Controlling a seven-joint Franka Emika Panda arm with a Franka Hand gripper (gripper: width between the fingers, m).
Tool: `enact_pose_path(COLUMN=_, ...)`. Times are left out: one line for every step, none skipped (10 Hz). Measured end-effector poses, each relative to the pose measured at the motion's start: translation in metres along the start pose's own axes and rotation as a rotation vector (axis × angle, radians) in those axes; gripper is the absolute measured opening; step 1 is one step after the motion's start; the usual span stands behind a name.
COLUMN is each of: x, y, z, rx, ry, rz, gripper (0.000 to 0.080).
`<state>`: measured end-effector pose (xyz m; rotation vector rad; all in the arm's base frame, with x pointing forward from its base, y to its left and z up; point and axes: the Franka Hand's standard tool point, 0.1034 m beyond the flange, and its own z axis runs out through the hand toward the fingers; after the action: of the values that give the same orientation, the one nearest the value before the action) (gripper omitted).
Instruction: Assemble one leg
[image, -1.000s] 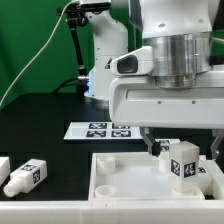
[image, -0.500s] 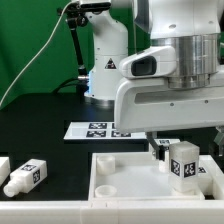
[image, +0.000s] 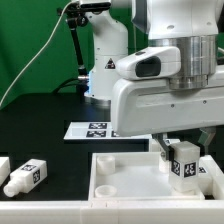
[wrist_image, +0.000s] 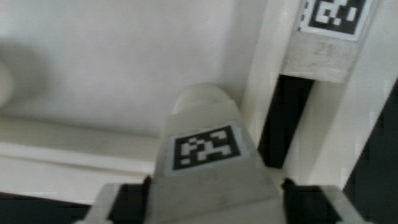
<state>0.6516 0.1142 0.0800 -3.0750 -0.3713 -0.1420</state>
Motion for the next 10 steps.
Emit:
enact_pose_path(x=0.0, y=0.0004, z=0.0, rx=0.0, ry=0.0, rz=0.001, gripper=0.0282)
enact_pose_path(x=0.0, y=0.0004, z=0.0, rx=0.0, ry=0.0, rz=0.017, gripper=0.0282)
enact_pose_path(x=0.0, y=0.0004, z=0.0, rx=0.0, ry=0.0, rz=0.017, gripper=0.0282)
enact_pose_path(x=-0.0001, y=0.0003, z=0.0001, rx=0.002, ry=0.001, rz=0.034, gripper=0.0282)
enact_pose_path(x=-0.0004, y=0.0009, z=0.0004, rx=0.012, ry=0.002, rz=0.187, gripper=0.0282)
enact_pose_path(x=-0.0001, y=0.001, z=0.0007, rx=0.016, ry=0.008, rz=0.293, gripper=0.0282)
enact_pose_path(x=0.0, y=0.0019, z=0.0009, rx=0.026, ry=0.012, rz=0.453, gripper=0.0282)
enact_pose_path(x=0.0, y=0.0022, z=0.0011, rx=0.024, ry=0.013, rz=0.559, gripper=0.0282)
enact_pose_path(x=0.0, y=0.0025, z=0.0011, rx=0.029, ry=0.013, rz=0.625, gripper=0.0282)
enact_pose_path(x=-0.0002, y=0.0029, z=0.0011, rx=0.035, ry=0.01, rz=0.756, gripper=0.0284)
